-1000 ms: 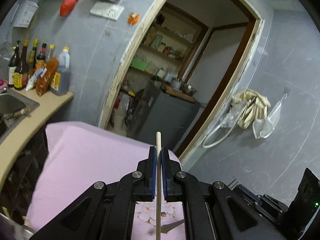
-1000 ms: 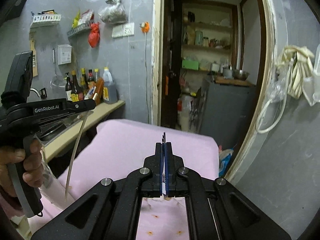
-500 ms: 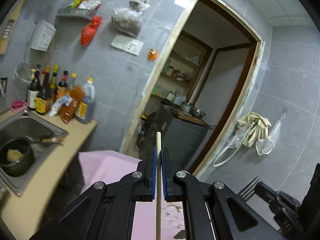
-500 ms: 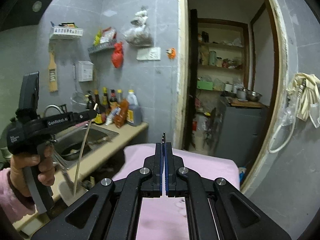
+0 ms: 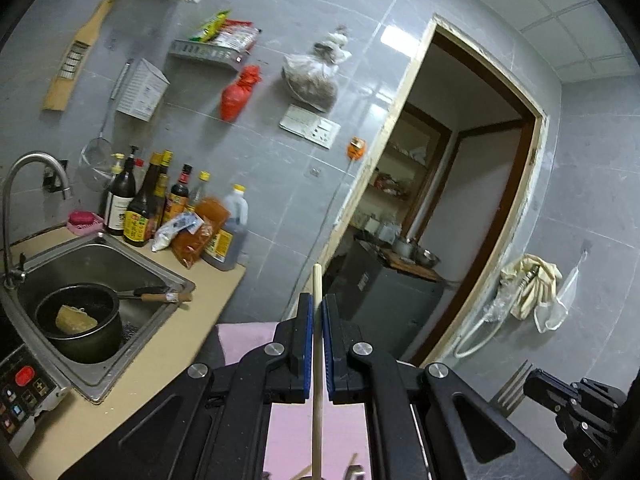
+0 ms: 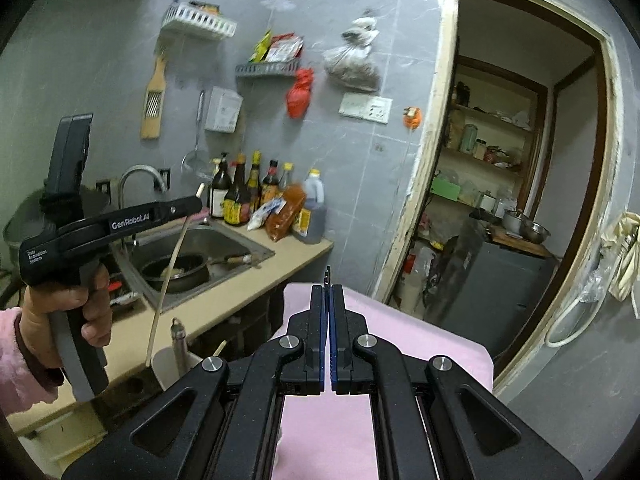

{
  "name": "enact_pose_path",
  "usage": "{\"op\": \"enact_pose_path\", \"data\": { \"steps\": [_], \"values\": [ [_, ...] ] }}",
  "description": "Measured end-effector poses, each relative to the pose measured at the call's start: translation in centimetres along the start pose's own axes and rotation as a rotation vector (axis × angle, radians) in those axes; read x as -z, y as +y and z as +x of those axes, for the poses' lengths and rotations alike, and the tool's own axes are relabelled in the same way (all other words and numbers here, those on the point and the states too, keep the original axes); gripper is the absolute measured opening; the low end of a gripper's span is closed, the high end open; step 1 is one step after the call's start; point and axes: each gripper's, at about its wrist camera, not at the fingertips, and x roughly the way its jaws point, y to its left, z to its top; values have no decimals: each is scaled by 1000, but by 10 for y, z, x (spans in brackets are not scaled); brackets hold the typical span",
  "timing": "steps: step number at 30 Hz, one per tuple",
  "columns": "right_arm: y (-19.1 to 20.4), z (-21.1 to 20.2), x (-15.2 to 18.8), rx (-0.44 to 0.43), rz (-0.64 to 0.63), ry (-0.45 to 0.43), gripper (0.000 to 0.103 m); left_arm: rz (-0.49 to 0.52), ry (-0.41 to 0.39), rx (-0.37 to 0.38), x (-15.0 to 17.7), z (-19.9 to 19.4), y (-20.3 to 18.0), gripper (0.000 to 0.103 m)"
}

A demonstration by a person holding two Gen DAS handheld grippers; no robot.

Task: Organize utensils
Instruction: 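Lower chopstick and fork into the caddy with both tools and open them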

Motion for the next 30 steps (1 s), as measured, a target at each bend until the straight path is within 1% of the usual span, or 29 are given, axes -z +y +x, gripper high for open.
{"op": "enact_pose_path", "data": {
  "steps": [9, 15, 18, 21, 26, 30],
  "values": [
    [36, 11, 15, 10, -81, 74, 2, 23, -100, -36, 31, -2, 15, 5],
    [45, 23, 31, 26, -72, 101, 2, 47, -164, -58, 56, -2, 19, 5],
    [48, 26, 39, 38, -58, 100, 2, 57, -178, -68, 68, -3, 20, 5],
    [50, 28, 47, 46, -45, 100, 2, 90, -214, -86, 80, -9, 16, 5],
    [56, 31, 59, 54, -33, 106, 2, 137, -242, -109, 95, -13, 9, 5],
    [57, 39, 65, 52, -28, 130, 2, 167, -229, -110, 103, -12, 6, 5]
  ]
}}
